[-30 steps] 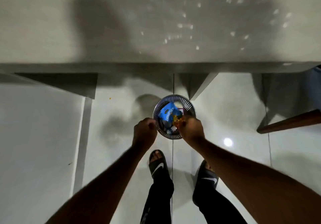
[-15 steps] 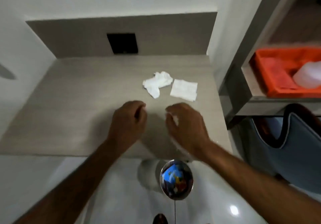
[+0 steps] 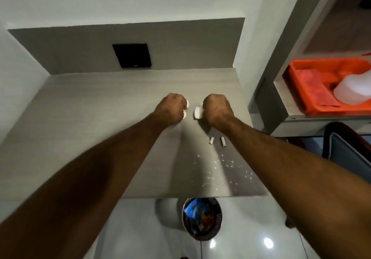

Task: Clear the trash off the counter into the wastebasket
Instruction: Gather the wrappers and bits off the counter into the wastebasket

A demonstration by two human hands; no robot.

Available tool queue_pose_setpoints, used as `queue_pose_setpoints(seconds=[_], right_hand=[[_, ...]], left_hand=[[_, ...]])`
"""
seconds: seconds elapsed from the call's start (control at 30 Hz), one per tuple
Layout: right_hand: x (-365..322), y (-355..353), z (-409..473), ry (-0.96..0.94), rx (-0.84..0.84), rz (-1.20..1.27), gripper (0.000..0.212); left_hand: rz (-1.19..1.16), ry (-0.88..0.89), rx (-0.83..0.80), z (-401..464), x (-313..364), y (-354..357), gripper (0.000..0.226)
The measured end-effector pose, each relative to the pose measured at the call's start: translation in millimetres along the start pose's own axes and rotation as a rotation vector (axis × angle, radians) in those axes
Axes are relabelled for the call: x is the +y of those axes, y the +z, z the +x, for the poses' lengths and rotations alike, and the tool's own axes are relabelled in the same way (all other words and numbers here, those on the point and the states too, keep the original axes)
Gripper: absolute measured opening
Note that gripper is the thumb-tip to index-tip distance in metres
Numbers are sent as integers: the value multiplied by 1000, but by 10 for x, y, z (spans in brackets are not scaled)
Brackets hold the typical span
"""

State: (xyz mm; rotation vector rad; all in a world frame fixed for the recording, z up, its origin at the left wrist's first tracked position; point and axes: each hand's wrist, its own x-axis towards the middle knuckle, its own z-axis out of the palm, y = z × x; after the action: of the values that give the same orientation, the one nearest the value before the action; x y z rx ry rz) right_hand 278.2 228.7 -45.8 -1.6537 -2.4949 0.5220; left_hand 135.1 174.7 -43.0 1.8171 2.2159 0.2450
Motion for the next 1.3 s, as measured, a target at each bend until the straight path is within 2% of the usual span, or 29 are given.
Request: queue_pose_setpoints(seconds=[0.07,0.17,0.23,0.33,0.37,0.43,0.5,0.63,0.73,0.83,0.9,0.97,1.03,1.13,1.23,1.3], right_hand=[[-28,-87,-274,-2,174,222,26],[-84,-65,-1041,-162,436,533,22],[-66,171,-1697,-248,450,670,21],[66,760,-2525,-231,353,735,25],[165,1017,-2695,-206,308,776,23],[411,1567,-2851,-123,216,804,20],[691,2098,-2846,18,86,798,22],[1229,3015,-2606,440,-214,835,21],[1509,3595,-2389,543,-326,757,23],[1723,3983,-2203,607,-435,769,19],[1836,4110,-2126,607,-538,806,29],[1895,4107,-2095,566,-602,792,38],[1866,3938,-2163,495,-561,775,36],[1668,3410,-2364,337,-420,661,30],[1328,2632,-2601,187,-167,570,17],[1070,1994,-2732,68,7,597,12]], left_hand=[[-230,-64,199,-308,45,-65,24],[-308,29,655,-1150,61,-65,20],[-360,-16,731,-1854,58,121,20],[-600,-239,670,-2730,176,678,23],[-712,-320,647,-2915,211,952,26],[-795,-449,567,-3118,268,1565,25],[-817,-579,451,-3141,251,2176,22],[-859,-804,191,-2811,123,3359,23],[-816,-885,79,-2438,3,4007,27],[-740,-843,-70,-2183,-96,4452,42],[-844,-821,-158,-2114,-135,4598,56],[-964,-820,-183,-2120,-156,4546,57],[-957,-774,-174,-2235,-119,4324,48],[-726,-634,-29,-2532,48,3758,23],[-762,-550,138,-2864,300,2985,18],[-706,-470,242,-3000,467,2373,13]])
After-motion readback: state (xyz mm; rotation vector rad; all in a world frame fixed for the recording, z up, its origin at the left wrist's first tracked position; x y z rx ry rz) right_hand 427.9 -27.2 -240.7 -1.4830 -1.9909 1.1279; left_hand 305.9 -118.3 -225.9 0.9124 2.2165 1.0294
